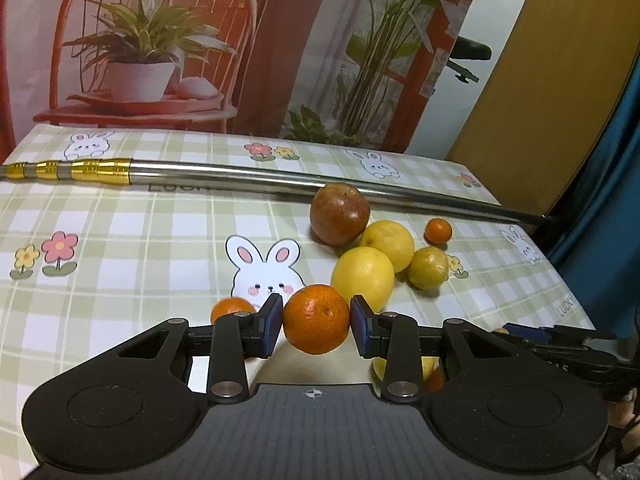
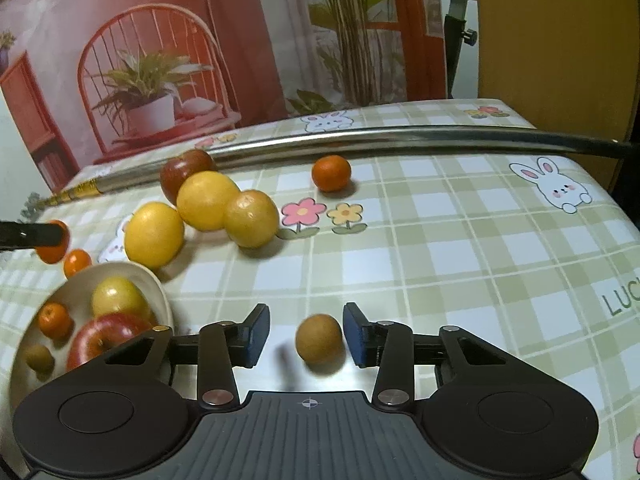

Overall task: Organize fruits
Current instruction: 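Lift the tangerine with left tool while right tool grasps the small brown fruit, then lower the tangerine and brown fruit onto the white plate and open both tools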

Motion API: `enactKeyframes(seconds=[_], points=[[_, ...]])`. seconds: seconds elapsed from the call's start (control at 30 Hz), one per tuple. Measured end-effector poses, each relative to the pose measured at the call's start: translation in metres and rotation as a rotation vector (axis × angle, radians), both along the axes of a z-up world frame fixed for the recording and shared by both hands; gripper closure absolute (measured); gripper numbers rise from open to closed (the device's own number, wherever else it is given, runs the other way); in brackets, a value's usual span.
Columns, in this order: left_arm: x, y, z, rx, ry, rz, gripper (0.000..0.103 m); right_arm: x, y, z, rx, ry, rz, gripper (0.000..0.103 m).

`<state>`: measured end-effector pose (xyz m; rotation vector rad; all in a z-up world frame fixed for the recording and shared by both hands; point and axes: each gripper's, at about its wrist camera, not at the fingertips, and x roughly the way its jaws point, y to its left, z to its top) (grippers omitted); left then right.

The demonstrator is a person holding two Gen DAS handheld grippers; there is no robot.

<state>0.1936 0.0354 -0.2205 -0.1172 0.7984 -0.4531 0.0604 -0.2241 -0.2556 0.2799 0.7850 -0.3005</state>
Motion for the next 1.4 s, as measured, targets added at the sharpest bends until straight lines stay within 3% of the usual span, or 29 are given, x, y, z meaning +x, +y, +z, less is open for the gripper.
enactKeyframes(seconds=[0.27, 0.83, 1.17, 1.4], points=[[-0.004, -0.003, -0.01, 0.005, 0.029, -0.035, 0.064, 0.002, 0.003, -0.006, -0.043, 0.029, 0.001, 0.079], [0.004, -0.019, -0.034, 0.102, 0.069, -0.066, 0.064, 0.004, 0.002, -0.009, -0.043, 0.018, 0.001, 0.079], [0.004, -0.022, -0.04, 0.102, 0.083, -0.067, 0.063, 0.003, -0.001, -0.009, -0.026, 0.006, -0.008, 0.079], [-0.006, -0.013, -0.026, 0.065, 0.07, -0.036, 0.063, 0.0, 0.003, -0.003, 0.0, -0.024, 0.003, 0.079]])
